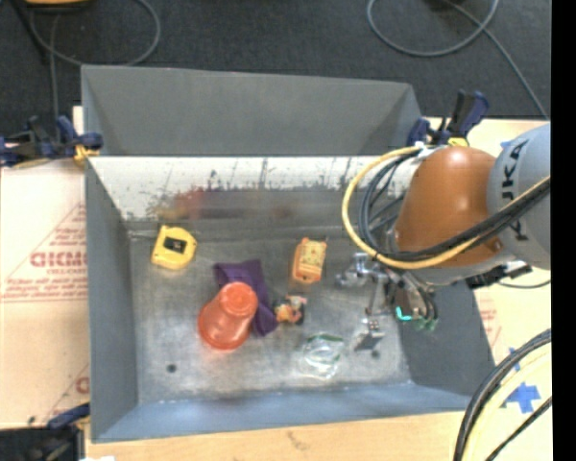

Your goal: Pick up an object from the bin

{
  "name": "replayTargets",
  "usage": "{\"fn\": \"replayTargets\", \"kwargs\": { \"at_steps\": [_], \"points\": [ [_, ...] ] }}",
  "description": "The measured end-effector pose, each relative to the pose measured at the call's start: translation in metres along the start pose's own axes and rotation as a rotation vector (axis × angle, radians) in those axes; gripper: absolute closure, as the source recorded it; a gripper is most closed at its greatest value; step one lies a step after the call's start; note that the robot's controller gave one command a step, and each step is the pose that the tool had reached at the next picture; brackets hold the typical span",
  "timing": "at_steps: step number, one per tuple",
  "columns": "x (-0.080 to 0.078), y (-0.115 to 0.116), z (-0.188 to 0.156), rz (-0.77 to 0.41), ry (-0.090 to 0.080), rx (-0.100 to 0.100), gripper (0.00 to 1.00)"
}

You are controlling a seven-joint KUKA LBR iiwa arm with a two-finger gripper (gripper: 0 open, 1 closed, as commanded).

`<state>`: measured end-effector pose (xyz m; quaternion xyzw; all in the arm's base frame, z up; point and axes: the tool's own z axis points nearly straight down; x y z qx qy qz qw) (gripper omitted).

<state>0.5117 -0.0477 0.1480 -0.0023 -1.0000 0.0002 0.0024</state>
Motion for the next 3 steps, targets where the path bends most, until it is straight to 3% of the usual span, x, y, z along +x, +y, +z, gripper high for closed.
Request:
{"fn": "replayTargets", "kwargs": {
  "at_steps": [1,2,3],
  "points": [
    [-0.002,0.000,-0.004,-0.001,-0.008,0.001,0.00],
    [-0.024,0.036,0.071,-0.042,0.012,0.000,1.00],
    [-0.024,0.036,0.071,-0.043,0.011,0.000,1.00]
  ]
}}
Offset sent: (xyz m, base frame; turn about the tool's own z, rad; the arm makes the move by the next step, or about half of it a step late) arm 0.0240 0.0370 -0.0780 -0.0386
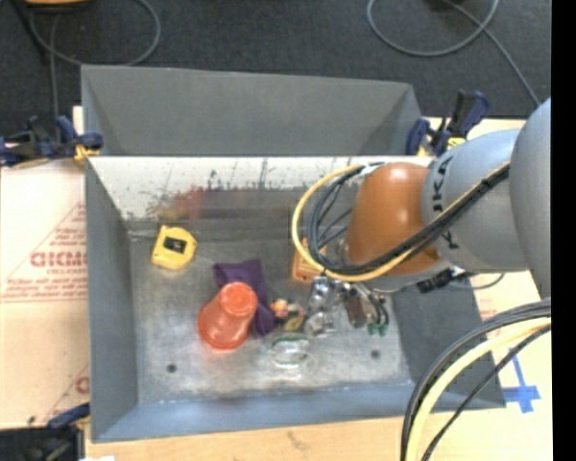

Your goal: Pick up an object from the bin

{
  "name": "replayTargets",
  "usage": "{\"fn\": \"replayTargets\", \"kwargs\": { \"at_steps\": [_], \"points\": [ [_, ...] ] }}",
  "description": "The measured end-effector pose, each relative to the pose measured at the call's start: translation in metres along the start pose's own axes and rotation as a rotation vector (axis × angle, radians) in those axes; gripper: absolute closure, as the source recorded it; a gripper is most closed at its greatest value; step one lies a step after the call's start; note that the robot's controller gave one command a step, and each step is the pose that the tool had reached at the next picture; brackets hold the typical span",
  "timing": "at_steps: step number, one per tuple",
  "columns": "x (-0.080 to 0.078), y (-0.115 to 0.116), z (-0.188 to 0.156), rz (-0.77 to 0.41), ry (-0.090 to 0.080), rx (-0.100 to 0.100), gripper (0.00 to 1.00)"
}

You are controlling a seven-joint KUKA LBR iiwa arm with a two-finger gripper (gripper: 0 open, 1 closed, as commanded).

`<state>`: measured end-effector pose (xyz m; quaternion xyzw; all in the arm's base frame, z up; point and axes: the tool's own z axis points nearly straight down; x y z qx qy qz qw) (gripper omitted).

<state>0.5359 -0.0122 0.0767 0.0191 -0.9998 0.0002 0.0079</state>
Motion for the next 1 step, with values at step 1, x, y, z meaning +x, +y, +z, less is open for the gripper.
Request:
{"fn": "replayTargets", "kwargs": {
  "at_steps": [1],
  "points": [
    [-0.0067,0.0065,-0.0145,0.048,-0.017,0.000,1.00]
  ]
}}
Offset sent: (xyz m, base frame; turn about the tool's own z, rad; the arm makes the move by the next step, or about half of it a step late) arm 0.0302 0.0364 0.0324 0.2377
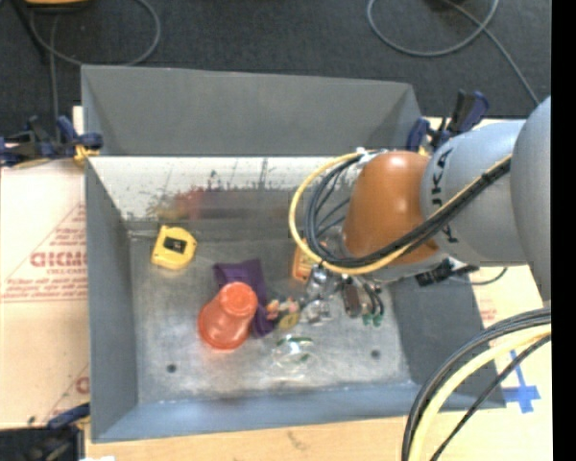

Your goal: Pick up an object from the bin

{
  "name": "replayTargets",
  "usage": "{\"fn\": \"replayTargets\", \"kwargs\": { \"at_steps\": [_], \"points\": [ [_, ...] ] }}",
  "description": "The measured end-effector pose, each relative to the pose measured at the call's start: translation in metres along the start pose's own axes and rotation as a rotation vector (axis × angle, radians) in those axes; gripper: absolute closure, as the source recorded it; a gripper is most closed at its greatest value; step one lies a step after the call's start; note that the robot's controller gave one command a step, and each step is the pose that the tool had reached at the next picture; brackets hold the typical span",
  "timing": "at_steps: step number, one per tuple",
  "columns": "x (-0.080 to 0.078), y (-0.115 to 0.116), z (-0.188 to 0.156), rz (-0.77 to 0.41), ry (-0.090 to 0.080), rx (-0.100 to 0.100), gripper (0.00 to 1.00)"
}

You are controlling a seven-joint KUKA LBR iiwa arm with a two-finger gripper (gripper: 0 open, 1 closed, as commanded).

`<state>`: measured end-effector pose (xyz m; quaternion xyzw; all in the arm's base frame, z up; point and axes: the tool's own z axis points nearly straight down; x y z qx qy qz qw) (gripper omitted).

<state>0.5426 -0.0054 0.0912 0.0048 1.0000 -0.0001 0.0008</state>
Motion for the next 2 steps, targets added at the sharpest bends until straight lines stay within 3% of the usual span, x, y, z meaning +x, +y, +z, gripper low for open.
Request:
{"fn": "replayTargets", "kwargs": {
  "at_steps": [1,2],
  "points": [
    [-0.016,0.018,-0.014,0.150,-0.003,0.000,1.00],
    [-0.021,0.004,-0.053,0.197,0.003,-0.002,1.00]
  ]
}}
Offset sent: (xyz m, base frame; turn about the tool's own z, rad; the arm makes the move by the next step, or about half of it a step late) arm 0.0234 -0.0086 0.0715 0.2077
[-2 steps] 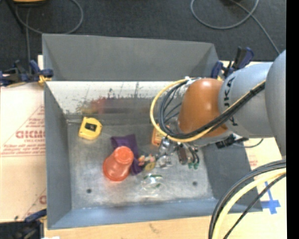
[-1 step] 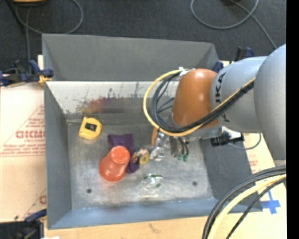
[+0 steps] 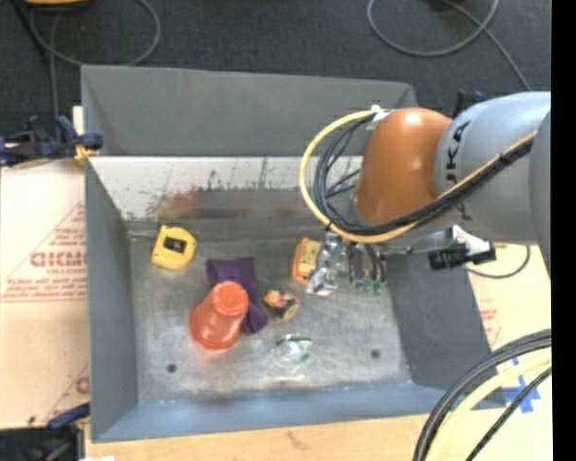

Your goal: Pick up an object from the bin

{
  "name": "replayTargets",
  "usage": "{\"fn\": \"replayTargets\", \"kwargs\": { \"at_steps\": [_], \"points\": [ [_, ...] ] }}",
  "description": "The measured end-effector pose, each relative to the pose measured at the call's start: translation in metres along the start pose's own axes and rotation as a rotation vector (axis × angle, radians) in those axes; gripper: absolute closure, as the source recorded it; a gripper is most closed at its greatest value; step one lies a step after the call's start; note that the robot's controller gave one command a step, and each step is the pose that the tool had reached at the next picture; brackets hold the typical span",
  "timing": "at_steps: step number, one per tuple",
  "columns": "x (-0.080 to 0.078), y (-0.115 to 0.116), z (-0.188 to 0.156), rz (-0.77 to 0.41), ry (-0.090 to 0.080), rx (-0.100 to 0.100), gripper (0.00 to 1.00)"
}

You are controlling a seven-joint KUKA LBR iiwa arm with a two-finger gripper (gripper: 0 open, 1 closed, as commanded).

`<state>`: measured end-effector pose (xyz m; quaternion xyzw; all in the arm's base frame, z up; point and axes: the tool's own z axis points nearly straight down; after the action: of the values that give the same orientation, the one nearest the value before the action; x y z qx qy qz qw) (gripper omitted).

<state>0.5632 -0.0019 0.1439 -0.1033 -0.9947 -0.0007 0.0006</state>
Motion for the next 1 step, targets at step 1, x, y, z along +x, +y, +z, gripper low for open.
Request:
{"fn": "replayTargets", "kwargs": {
  "at_steps": [1],
  "points": [
    [-0.0032,-0.0035,-0.0110,0.000,-0.013,0.000,1.00]
  ]
}}
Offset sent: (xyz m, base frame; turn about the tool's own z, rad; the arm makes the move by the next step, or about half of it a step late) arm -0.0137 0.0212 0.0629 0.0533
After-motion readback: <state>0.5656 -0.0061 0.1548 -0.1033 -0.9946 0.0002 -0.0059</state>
